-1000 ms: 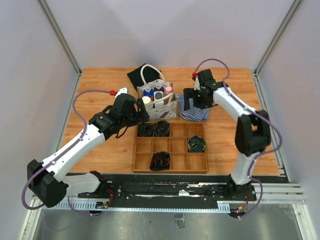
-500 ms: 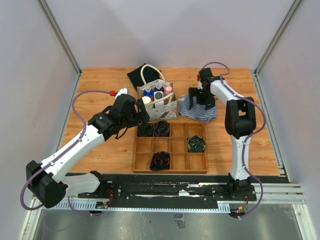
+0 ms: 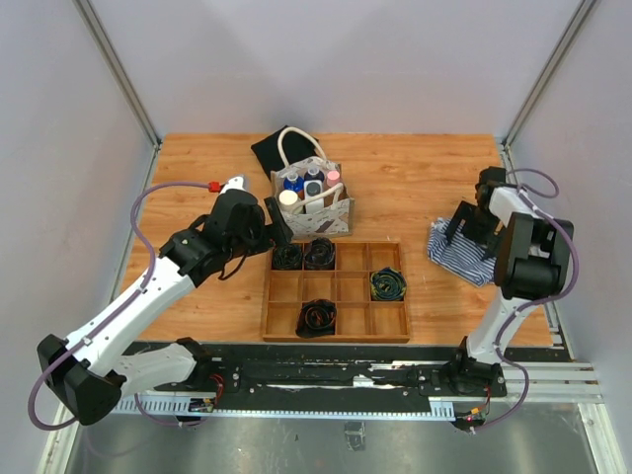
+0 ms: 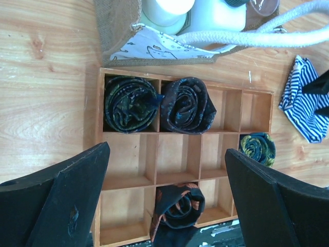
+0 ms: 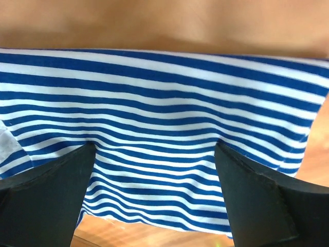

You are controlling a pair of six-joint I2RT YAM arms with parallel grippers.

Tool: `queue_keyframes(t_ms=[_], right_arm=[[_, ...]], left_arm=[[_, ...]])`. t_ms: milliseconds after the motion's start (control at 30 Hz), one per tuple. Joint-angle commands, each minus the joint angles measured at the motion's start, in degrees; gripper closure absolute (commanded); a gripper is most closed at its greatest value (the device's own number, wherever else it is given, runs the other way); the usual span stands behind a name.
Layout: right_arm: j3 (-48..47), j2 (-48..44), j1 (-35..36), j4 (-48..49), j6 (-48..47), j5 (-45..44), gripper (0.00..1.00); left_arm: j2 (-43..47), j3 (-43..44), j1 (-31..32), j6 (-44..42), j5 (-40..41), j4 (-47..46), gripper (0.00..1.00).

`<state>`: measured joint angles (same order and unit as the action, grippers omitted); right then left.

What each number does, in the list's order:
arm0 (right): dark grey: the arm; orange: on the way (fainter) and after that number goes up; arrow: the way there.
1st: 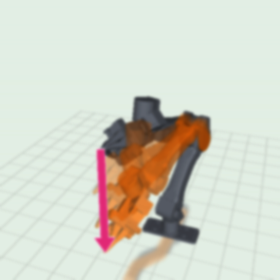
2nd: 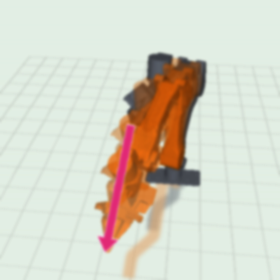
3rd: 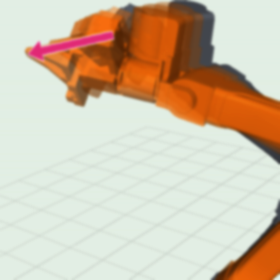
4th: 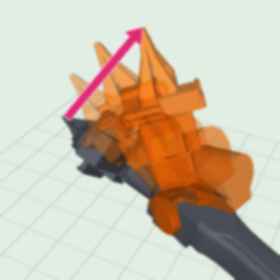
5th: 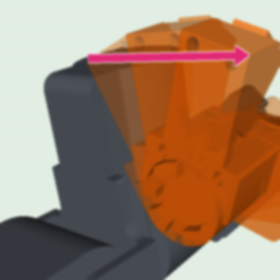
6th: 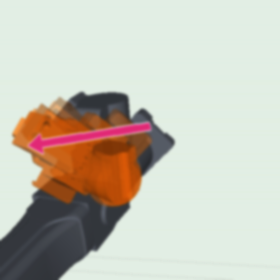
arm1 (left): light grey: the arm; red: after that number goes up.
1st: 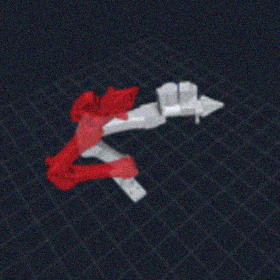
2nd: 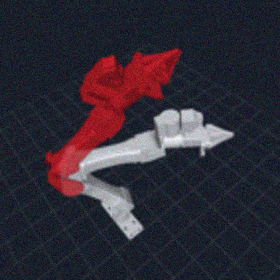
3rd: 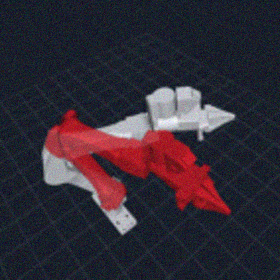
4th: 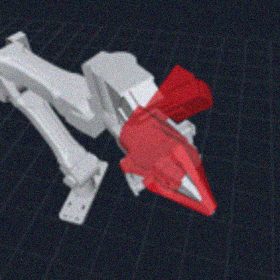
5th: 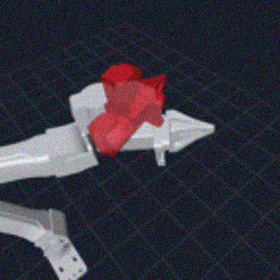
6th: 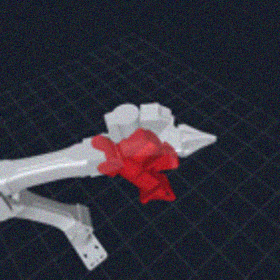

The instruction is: Take the personal care products out of the canvas bag

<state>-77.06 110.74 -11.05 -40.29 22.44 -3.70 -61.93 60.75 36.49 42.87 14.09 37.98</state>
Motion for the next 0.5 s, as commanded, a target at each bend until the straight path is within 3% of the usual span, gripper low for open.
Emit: queue_keyframes(t_ms=[0,67,167,333,467], right_arm=[[14.20,-6.10,-2.72,-3.76,4.14,-13.14,0.01],[17.02,-13.74,-2.64,-4.79,5.79,-18.66,0.01],[17.31,-23.55,-2.09,-2.33,3.57,-19.63,0.02],[7.90,-22.34,-1.57,-7.51,0.71,-14.59,0.01],[9.43,-25.47,1.31,-9.09,-0.78,-10.40,0.01]], left_arm=[[3.10,-2.06,0.34,0.14,-1.52,-0.18,0.01],[3.41,-2.21,0.34,0.19,-1.04,1.24,0.01],[3.47,-2.35,0.34,0.48,-0.37,2.56,0.01],[5.36,-2.02,0.39,1.73,0.83,3.12,0.01],[5.49,-1.44,0.38,2.09,0.99,3.62,0.01]])
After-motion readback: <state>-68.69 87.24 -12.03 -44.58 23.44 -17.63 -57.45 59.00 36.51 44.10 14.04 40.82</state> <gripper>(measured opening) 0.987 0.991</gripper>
